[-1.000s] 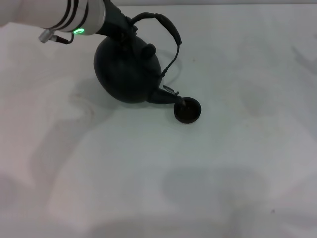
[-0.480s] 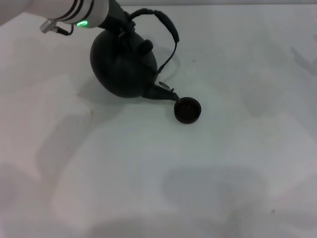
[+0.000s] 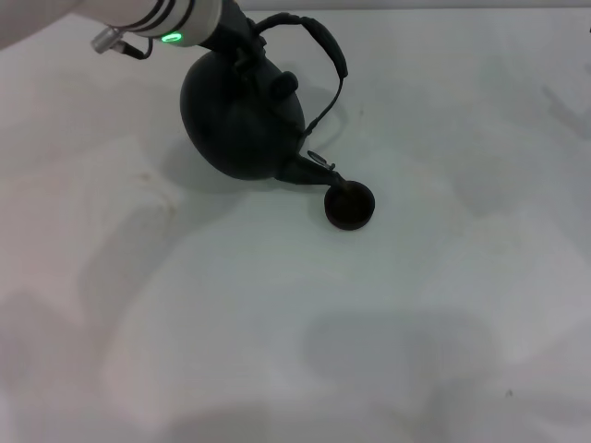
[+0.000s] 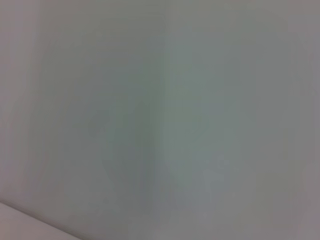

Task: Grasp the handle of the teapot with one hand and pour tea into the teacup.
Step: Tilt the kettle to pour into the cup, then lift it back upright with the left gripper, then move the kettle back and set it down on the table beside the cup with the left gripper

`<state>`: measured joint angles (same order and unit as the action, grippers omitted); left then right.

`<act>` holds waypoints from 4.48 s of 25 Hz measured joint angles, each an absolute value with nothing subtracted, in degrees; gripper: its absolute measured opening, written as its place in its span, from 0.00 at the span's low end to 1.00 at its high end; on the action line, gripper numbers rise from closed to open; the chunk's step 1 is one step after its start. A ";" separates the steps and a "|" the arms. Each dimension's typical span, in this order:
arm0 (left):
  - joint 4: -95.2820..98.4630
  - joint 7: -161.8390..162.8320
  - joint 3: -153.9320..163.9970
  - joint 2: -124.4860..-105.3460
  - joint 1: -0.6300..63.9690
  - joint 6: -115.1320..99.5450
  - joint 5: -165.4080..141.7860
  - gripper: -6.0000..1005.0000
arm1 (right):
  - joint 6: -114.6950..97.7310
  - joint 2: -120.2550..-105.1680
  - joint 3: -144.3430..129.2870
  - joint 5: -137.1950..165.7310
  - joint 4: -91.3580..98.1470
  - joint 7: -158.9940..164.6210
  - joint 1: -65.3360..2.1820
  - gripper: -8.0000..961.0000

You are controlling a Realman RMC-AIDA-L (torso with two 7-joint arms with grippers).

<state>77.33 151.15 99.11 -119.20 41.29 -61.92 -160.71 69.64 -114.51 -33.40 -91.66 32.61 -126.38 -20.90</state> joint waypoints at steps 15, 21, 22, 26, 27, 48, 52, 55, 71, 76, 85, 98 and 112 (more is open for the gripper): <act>76.23 151.57 99.51 -119.09 44.69 -64.27 -160.76 0.13 | 69.04 -114.52 -33.39 -91.67 32.60 -126.39 -20.92 0.88; 76.15 151.61 99.51 -119.09 45.04 -64.93 -160.75 0.13 | 68.77 -114.53 -33.40 -91.67 32.60 -126.39 -20.92 0.88; 76.14 151.61 99.50 -119.09 45.05 -64.95 -160.75 0.13 | 68.51 -114.53 -33.40 -91.67 32.61 -126.39 -20.92 0.88; 76.11 151.61 99.57 -119.09 45.07 -65.12 -160.75 0.13 | 67.71 -114.55 -33.40 -91.67 32.60 -126.38 -20.92 0.88; 76.11 151.62 99.64 -119.09 45.08 -65.17 -160.75 0.13 | 67.60 -114.56 -33.40 -91.67 32.61 -126.39 -20.92 0.88; 76.20 152.57 100.11 -119.15 45.09 -66.35 -162.14 0.13 | 66.70 -114.52 -33.40 -92.20 31.91 -127.15 -20.99 0.88; 76.20 153.61 99.99 -119.18 44.81 -65.84 -161.68 0.13 | 66.32 -114.52 -33.40 -92.20 31.83 -127.16 -21.01 0.88; 76.25 154.72 99.40 -119.18 43.80 -64.96 -160.04 0.13 | 66.04 -114.52 -33.40 -92.20 31.81 -127.17 -21.01 0.88; 83.29 150.36 91.96 -118.98 29.05 -58.15 -149.12 0.13 | 65.27 -114.52 -34.09 -91.76 31.82 -126.64 -21.62 0.88; 84.14 140.86 88.90 -118.97 22.25 -52.55 -138.01 0.13 | 65.37 -114.52 -34.10 -91.75 31.82 -126.52 -21.62 0.88; 78.48 111.00 88.35 -118.97 10.44 -40.89 -108.52 0.13 | 65.69 -114.39 -34.80 -91.58 32.35 -125.01 -21.61 0.88; 60.46 65.84 82.33 -118.78 3.10 -49.74 -64.76 0.13 | 65.46 -113.68 -34.89 -90.88 32.48 -124.92 -21.24 0.88; 44.54 51.41 77.14 -119.19 1.16 -62.26 -53.26 0.13 | 64.59 -113.11 -34.88 -88.71 32.35 -122.59 -21.57 0.88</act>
